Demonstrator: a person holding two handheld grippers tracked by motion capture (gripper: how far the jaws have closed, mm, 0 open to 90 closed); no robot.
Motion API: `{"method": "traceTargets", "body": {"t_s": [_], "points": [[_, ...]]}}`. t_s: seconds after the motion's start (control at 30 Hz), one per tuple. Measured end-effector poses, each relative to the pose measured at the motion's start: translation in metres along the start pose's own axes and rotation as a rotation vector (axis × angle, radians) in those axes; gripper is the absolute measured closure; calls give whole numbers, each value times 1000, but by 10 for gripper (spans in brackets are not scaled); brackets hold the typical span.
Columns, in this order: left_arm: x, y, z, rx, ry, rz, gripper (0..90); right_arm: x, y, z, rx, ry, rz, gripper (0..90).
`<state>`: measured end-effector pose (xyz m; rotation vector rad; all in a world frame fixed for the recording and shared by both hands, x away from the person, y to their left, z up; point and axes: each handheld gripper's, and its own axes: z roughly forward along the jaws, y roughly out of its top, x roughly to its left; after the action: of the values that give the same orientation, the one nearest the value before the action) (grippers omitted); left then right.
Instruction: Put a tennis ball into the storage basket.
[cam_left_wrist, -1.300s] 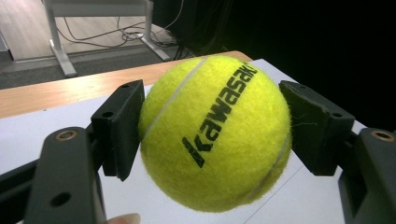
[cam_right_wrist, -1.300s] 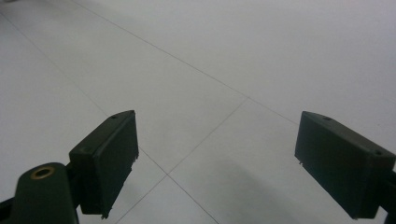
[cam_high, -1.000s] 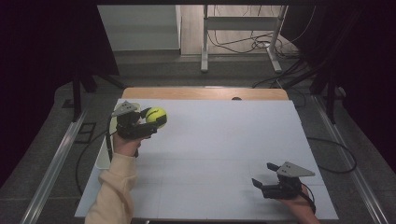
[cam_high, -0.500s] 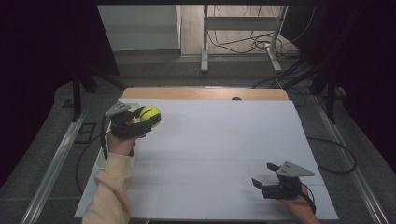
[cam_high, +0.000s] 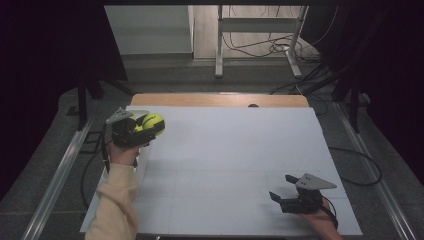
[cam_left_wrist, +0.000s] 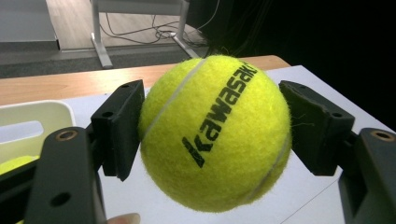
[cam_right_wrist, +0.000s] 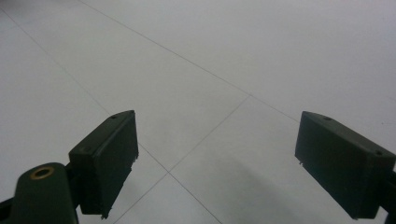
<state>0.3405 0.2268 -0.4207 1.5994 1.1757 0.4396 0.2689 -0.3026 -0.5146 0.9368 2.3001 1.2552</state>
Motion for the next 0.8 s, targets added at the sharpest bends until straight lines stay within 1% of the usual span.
{"method": "traceTargets", "body": {"t_s": [0.13, 0.37, 0.53, 0.63, 0.67, 0.8], "points": [[2, 0, -2, -2, 6, -3, 268, 0, 0, 0, 4, 1, -3, 137], [10, -1, -10, -7, 32, -20, 268, 0, 0, 1, 10, 5, -2, 137], [13, -2, -14, -3, 53, -20, 267, 0, 0, 1, 12, 6, -3, 137], [14, -3, -14, 1, 58, -20, 267, 0, 0, 1, 12, 7, -2, 137], [14, -3, -14, 6, 67, -15, 267, 0, 0, 1, 13, 7, -3, 137], [16, -3, -16, 7, 76, -17, 268, 1, 0, 1, 13, 6, -3, 137]]}}
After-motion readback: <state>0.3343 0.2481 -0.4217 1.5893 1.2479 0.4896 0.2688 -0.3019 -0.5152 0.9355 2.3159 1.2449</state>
